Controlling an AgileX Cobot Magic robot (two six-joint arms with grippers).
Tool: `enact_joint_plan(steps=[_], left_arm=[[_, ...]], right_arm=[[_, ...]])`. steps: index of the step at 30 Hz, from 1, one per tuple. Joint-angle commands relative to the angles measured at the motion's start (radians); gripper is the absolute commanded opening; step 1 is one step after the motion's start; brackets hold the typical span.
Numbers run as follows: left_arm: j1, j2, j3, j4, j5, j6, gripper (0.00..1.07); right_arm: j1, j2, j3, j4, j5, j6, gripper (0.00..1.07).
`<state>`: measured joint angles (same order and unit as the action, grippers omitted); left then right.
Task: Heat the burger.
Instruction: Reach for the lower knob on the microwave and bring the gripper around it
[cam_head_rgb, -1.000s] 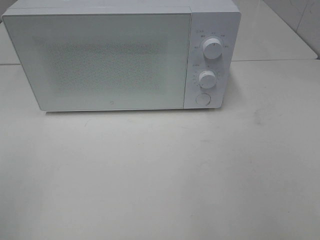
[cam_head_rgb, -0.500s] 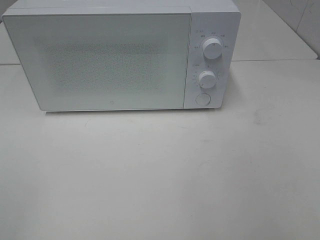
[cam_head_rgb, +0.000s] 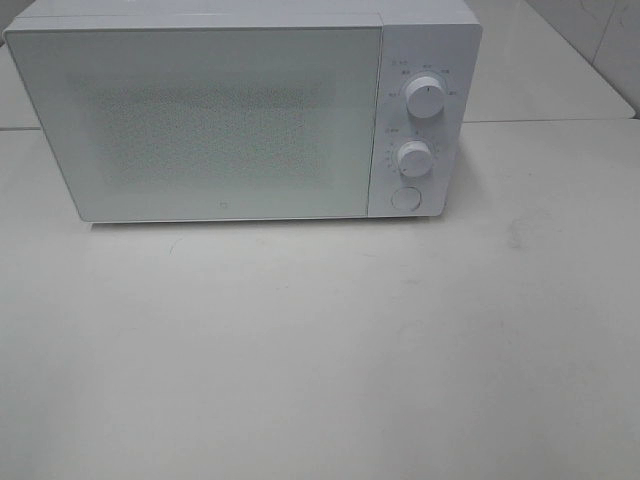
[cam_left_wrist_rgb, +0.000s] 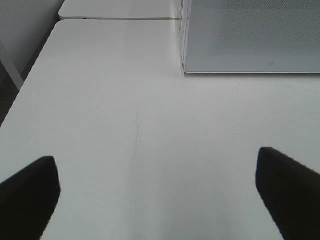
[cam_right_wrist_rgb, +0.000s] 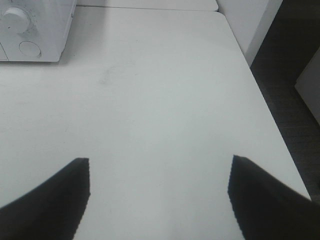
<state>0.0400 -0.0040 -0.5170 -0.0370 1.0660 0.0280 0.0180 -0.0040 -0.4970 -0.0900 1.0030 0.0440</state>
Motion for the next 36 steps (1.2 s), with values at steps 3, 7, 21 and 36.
enact_joint_plan(steps=[3, 7, 21, 36], left_arm=[[-0.005, -0.026, 0.001, -0.002, 0.003, -0.008, 1.01], [-0.005, -0.026, 0.001, -0.002, 0.003, -0.008, 1.01], [-0.005, -0.026, 0.001, -0.002, 0.003, -0.008, 1.01], [-0.005, -0.020, 0.001, -0.002, 0.003, -0.008, 1.01]], right_arm=[[-0.006, -0.019, 0.000, -0.007, -0.008, 0.009, 0.76], [-0.006, -0.019, 0.000, -0.003, -0.008, 0.009, 0.76], [0.012, 0.064, -0.053, 0.004, -0.072, 0.013, 0.73], [0.012, 0.330, -0.070, 0.020, -0.405, 0.013, 0.73]])
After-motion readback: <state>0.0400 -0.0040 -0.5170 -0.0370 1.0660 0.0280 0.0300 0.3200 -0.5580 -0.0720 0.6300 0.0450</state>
